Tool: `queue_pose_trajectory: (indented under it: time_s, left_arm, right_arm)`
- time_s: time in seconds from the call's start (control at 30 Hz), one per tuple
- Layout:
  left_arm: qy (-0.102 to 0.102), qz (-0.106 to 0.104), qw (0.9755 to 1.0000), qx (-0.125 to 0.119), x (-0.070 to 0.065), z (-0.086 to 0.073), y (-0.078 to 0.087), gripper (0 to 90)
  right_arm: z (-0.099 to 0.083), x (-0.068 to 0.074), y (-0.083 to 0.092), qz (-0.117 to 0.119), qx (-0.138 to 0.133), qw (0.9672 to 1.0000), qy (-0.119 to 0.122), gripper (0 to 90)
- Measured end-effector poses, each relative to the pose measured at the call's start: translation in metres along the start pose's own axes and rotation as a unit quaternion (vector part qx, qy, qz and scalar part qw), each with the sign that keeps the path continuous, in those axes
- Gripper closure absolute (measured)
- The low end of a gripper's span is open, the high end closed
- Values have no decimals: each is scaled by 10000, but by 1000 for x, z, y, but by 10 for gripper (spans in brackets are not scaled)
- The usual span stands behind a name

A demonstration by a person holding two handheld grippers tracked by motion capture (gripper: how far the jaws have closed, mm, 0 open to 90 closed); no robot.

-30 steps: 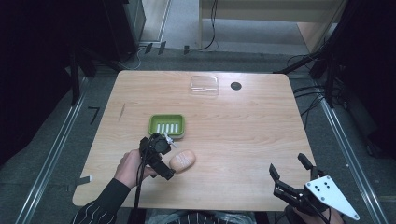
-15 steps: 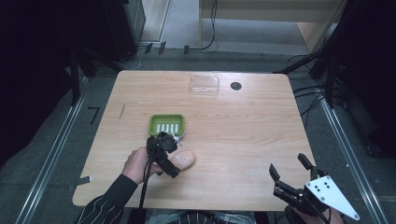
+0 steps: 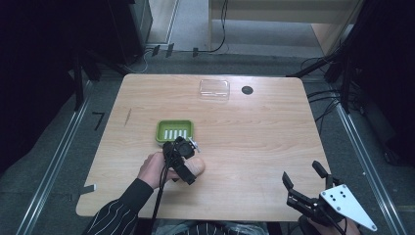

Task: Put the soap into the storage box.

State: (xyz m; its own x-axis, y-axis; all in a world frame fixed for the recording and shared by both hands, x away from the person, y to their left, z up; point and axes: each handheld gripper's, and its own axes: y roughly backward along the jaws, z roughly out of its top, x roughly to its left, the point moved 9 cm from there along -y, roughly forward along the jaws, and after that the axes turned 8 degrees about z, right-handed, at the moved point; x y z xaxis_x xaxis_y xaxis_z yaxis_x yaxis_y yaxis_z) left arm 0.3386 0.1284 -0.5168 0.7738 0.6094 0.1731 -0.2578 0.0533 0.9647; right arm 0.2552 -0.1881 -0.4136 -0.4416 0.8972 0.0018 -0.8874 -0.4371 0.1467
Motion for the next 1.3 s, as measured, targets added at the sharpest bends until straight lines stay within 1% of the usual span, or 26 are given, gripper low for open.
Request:
queue_pose_trajectory:
  time_s: [0.17, 0.2, 0.37, 0.43, 0.47, 0.53, 0.57, 0.63, 0.67, 0.73, 0.77, 0.87, 0.9, 1.0, 1.1, 1.17, 1.27, 1.3]
  left_arm:
    - [-59, 3, 10000, 70, -3, 4, -4, 0]
    - [-33, 7, 10000, 75, -3, 4, -5, 0]
    - [-85, -24, 9999, 112, -2, 4, -7, 0]
    - [-66, -5, 9999, 127, -2, 5, -8, 0]
    - [-102, -5, 9998, 151, -2, 6, -9, 0]
    - [-105, 11, 9999, 133, -3, 8, -10, 0]
    - [-146, 7, 9998, 155, -3, 8, -10, 3]
    - [-160, 5, 9998, 152, -4, 10, -11, 28]
    - [-163, 29, 9998, 149, -4, 10, -12, 28]
    - [-142, 7, 9998, 124, -3, 12, -15, 33]
    - [-159, 16, 9997, 161, -3, 12, -16, 43]
    - [-177, -10, 9997, 175, -3, 13, -18, 70]
    - [-192, -29, 9997, 168, -3, 13, -18, 115]
    - [-176, -25, 9998, 133, -3, 14, -19, 131]
    - [-170, -47, 9997, 190, -2, 12, -19, 147]
    - [-154, -77, 9997, 186, -3, 12, -19, 155]
    - [-158, -87, 9997, 159, -4, 13, -20, 188]
    - [-189, -77, 9997, 161, -4, 12, -22, 197]
  right_arm:
    - [0, 0, 0, 6, -18, 10000, 5, 133]
    - [0, 0, 0, 6, -15, 10000, 8, 132]
    - [0, 0, 0, 2, 4, 10000, 9, 133]
    - [0, 0, 0, 6, -2, 10000, 1, 133]
    - [0, 0, 0, 8, -10, 10000, 9, 133]
    - [0, 0, 0, 7, -7, 10000, 7, 133]
    - [0, 0, 0, 5, -2, 10000, 4, 132]
    - [0, 0, 0, 6, 1, 10000, 9, 132]
    - [0, 0, 0, 6, 1, 10000, 9, 132]
    - [0, 0, 0, 8, 10, 10000, 14, 132]
    - [0, 0, 0, 7, 4, 10000, 9, 132]
    - [0, 0, 1, 6, -16, 10000, 4, 132]
    - [0, 0, 0, 1, -11, 10000, 1, 133]
    - [0, 0, 0, -1, 0, 10000, -8, 132]
    - [0, 0, 0, 5, 10, 10000, 4, 133]
    - [0, 0, 1, 6, -3, 10000, 0, 133]
    - [0, 0, 0, 5, 1, 10000, 5, 133]
    - [0, 0, 0, 6, 5, 10000, -1, 132]
